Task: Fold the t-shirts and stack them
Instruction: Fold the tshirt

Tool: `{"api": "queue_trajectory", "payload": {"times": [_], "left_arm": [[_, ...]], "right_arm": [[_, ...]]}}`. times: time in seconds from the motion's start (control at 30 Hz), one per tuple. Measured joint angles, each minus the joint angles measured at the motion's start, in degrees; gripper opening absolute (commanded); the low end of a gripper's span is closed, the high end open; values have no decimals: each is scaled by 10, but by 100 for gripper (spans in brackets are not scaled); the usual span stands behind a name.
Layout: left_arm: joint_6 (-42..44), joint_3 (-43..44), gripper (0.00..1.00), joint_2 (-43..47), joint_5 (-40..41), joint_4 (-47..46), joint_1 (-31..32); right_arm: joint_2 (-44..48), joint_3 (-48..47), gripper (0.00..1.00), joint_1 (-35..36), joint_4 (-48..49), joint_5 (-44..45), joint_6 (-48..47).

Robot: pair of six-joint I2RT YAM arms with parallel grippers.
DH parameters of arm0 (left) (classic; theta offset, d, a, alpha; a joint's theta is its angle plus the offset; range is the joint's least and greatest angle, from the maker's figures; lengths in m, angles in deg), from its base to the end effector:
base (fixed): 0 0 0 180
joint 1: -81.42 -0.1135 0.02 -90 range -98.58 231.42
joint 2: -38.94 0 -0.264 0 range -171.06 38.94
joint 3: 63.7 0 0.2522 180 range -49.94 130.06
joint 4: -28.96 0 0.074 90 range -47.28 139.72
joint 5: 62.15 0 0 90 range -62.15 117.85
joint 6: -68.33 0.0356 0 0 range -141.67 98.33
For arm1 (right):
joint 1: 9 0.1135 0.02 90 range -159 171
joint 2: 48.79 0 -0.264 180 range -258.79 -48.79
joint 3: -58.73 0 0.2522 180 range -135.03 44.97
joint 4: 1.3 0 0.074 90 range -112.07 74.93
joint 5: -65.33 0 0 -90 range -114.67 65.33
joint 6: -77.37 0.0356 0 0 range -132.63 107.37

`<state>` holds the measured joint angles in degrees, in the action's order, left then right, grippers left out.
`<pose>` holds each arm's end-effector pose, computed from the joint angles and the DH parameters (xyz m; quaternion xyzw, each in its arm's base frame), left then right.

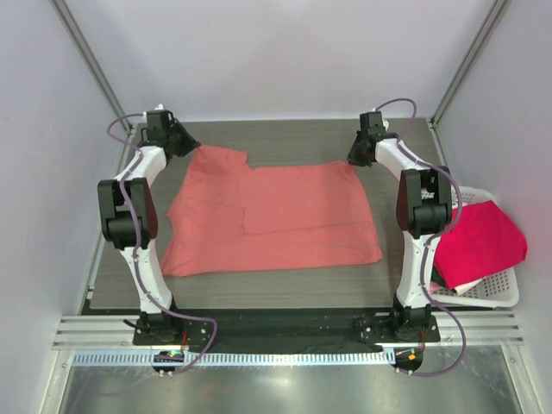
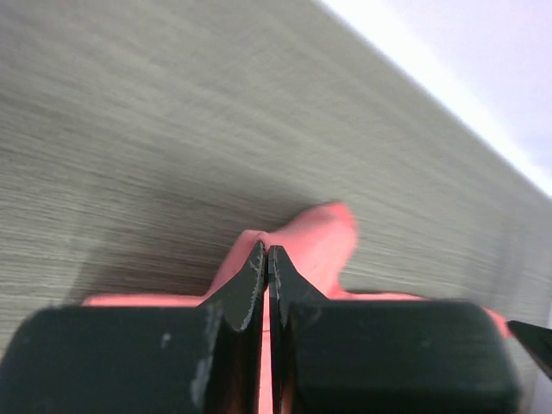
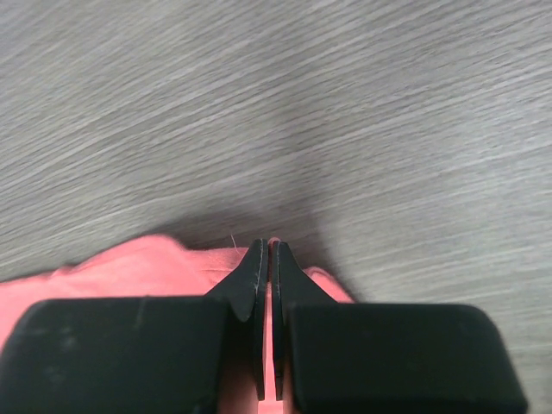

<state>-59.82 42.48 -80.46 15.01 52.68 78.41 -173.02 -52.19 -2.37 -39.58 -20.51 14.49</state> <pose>0.4818 0.0174 0.2205 -0.2658 0.8499 -0.2294 0.3930 0.4790 0.0531 0.1879 0.1796 0.9266 0.0626 0.3245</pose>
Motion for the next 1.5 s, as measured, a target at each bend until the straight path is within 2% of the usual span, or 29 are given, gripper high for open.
{"api": "queue_trajectory", "payload": {"times": [0.3,0.63,0.93,1.27,1.5], "left_arm": [[-4,-116,0,115,3,-63,0],[3,-232,0,241,24,-62,1],[16,-300,0,381,63,-26,3],[22,-368,0,490,118,72,7],[26,-407,0,553,129,103,11]], "right_arm": [[62,48,1,0,-5,-13,0],[136,104,1,0,-12,-20,0],[209,170,1,-3,-18,-19,0],[276,248,1,-5,-20,-15,0],[307,308,1,-5,-12,-4,1]]}}
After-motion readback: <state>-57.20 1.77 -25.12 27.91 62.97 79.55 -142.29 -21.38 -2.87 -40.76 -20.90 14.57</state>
